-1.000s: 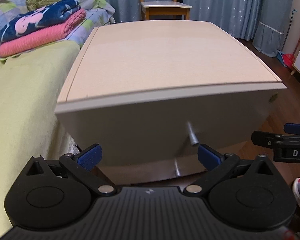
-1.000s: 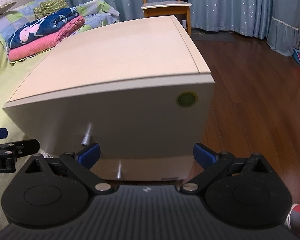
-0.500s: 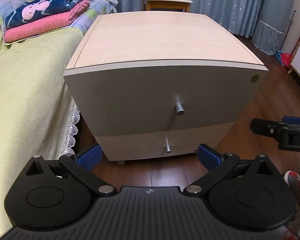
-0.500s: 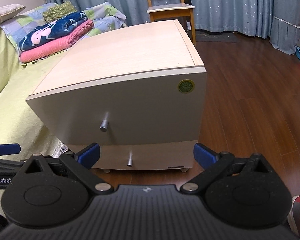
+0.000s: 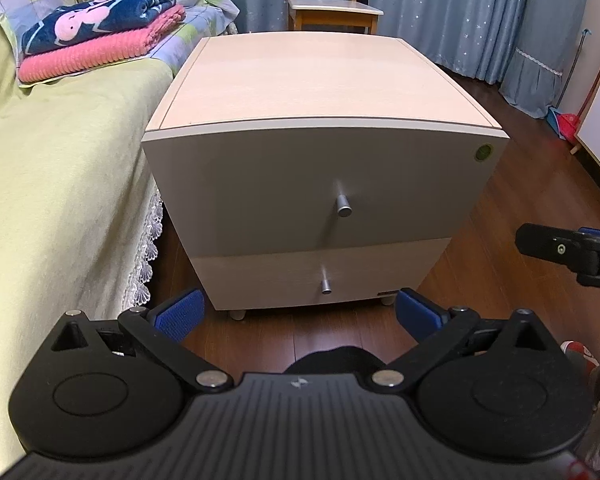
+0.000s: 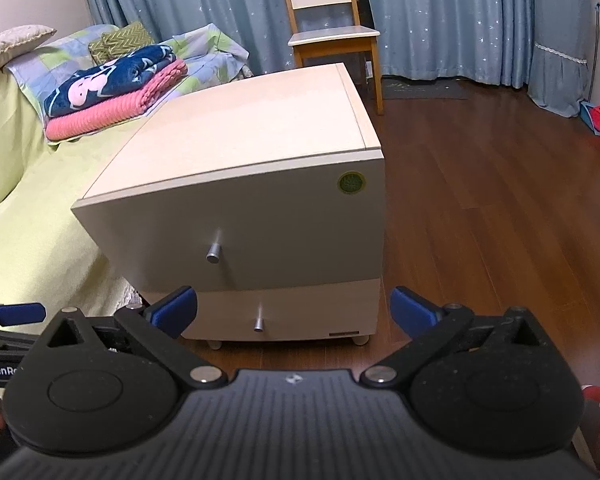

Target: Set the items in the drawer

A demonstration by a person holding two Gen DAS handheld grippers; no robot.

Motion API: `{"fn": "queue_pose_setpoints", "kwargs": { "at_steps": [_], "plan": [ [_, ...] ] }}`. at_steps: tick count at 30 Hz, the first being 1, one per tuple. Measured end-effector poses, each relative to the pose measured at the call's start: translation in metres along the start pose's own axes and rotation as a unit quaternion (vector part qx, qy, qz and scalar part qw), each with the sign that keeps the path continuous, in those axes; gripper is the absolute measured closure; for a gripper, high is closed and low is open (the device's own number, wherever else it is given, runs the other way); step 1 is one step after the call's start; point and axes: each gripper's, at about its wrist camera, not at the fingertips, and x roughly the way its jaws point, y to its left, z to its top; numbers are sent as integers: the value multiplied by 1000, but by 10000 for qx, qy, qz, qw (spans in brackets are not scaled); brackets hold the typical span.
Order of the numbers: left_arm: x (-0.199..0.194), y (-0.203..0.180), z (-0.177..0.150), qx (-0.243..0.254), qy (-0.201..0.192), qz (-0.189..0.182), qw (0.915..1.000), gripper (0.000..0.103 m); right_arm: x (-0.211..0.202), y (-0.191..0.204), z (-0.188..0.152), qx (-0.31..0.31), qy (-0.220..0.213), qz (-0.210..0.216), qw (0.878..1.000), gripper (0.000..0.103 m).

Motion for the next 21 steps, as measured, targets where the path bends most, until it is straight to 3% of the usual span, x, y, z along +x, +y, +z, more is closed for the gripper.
{"fn": "queue_pose_setpoints", "kwargs": {
  "at_steps": [21],
  "plan": [
    [-8,-3,-11,-50,-16,68,10000,1,-5,0,-13,-59,140,-65,9999,1]
  ]
}}
